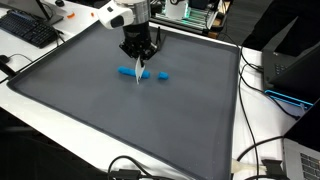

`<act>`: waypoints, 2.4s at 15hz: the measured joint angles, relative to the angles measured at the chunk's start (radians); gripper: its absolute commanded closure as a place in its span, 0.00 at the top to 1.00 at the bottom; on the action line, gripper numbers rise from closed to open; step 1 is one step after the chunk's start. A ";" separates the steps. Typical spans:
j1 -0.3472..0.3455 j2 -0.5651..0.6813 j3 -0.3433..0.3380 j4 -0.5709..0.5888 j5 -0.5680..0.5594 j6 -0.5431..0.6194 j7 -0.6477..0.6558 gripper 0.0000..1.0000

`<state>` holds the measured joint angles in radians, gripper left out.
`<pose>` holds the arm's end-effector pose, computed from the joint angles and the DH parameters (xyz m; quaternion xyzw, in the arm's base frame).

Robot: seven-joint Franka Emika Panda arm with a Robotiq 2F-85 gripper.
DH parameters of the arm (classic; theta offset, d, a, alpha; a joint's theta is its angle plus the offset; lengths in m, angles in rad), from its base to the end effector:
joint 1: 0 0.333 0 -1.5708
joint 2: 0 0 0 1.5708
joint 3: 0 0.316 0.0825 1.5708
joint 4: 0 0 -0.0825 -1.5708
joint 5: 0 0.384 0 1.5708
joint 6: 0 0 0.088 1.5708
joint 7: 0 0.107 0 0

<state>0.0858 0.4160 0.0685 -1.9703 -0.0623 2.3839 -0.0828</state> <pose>0.6073 0.0923 0.2590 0.9904 0.1378 -0.0002 0.0076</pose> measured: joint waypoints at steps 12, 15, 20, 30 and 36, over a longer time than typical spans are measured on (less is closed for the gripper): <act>-0.001 0.016 0.000 -0.030 0.000 0.057 -0.006 0.01; -0.002 0.019 0.001 -0.031 0.001 0.061 -0.014 0.01; -0.014 0.019 0.011 -0.032 0.025 0.060 -0.038 0.01; -0.029 0.018 0.033 -0.033 0.061 0.041 -0.063 0.01; -0.025 0.013 0.044 -0.032 0.066 0.000 -0.057 0.01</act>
<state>0.0604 0.4295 0.1124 -2.0019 0.0038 2.3834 -0.1401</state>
